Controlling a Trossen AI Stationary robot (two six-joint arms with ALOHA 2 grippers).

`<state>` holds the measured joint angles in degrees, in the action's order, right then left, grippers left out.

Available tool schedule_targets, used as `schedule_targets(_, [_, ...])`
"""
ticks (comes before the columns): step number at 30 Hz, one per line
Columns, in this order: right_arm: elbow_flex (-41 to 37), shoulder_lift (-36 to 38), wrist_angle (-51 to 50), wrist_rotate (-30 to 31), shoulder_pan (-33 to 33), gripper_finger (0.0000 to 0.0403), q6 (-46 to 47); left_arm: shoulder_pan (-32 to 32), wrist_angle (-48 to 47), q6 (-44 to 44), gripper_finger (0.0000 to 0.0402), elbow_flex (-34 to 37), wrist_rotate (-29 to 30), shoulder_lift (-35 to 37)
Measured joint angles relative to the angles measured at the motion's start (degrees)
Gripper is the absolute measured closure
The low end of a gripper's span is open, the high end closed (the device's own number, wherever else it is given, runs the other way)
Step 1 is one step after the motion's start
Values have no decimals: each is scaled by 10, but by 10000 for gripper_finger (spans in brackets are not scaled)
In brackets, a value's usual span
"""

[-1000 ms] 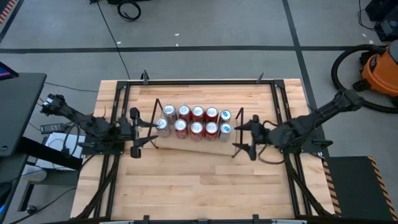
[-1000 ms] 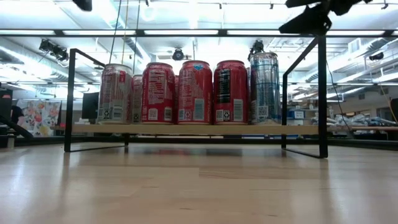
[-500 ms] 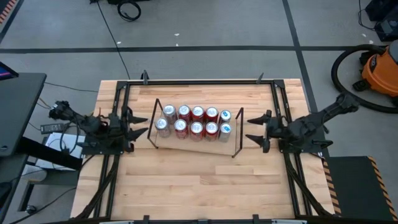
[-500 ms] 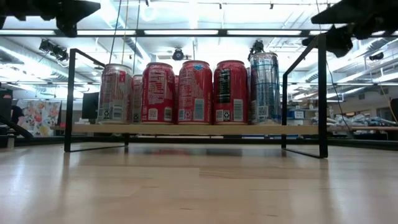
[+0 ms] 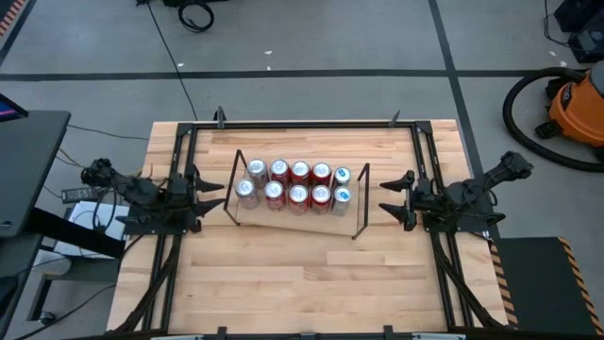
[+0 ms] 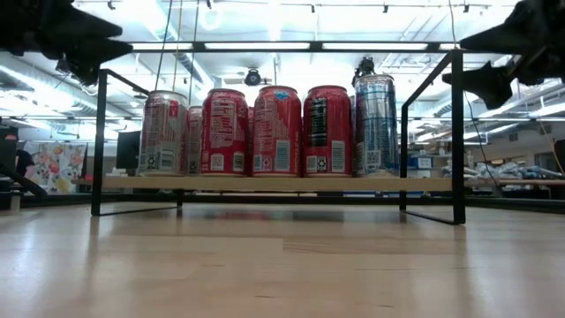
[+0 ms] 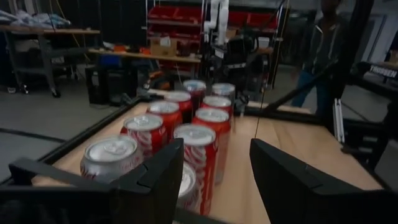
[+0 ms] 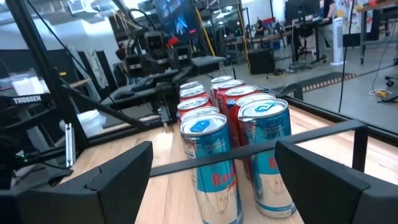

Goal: Place canned beverage on shelf
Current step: Return to Home Position

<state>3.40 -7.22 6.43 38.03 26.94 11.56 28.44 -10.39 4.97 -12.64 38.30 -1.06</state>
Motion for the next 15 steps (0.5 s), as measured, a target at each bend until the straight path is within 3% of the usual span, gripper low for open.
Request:
schedule_targets(9, [-31,56,-5,-2,0,55,-25,1,-73,40,207,0,-8,4])
schedule_targets(15, [-31,72,-5,0,-1,55,-52,1,-46,30,207,6,-15,4])
